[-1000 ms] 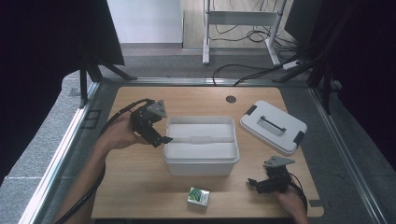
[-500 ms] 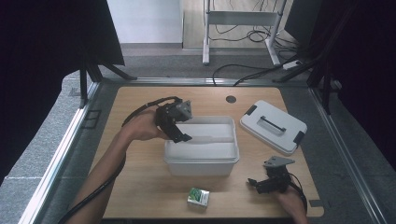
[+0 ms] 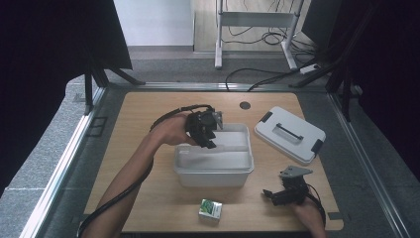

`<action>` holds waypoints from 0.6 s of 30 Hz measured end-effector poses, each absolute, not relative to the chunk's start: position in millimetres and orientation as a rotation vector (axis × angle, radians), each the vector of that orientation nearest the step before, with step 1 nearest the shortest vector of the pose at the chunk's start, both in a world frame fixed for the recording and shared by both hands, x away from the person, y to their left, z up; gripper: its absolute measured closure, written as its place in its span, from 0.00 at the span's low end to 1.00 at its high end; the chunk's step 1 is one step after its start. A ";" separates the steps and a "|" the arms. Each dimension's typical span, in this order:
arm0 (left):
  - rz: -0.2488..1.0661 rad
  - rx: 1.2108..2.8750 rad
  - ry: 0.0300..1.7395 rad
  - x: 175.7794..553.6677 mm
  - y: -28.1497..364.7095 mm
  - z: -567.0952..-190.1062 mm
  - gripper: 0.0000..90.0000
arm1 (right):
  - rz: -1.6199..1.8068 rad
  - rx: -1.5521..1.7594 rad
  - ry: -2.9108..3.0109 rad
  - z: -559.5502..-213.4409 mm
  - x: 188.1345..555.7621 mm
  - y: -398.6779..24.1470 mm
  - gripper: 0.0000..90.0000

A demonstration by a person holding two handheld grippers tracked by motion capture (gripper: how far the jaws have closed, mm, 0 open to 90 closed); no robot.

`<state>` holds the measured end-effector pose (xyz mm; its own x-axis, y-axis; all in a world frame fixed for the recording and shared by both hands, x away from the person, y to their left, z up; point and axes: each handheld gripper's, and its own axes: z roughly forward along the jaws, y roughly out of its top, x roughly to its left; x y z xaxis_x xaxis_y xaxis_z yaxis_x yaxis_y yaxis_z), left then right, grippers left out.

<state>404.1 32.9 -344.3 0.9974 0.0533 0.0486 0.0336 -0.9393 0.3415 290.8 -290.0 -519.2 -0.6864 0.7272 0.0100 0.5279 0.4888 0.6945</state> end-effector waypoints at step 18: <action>0.013 2.821 -0.004 410.7 23.7 -368.3 0.99 | 0.997 1.063 2.452 -519.2 290.8 -290.0 0.00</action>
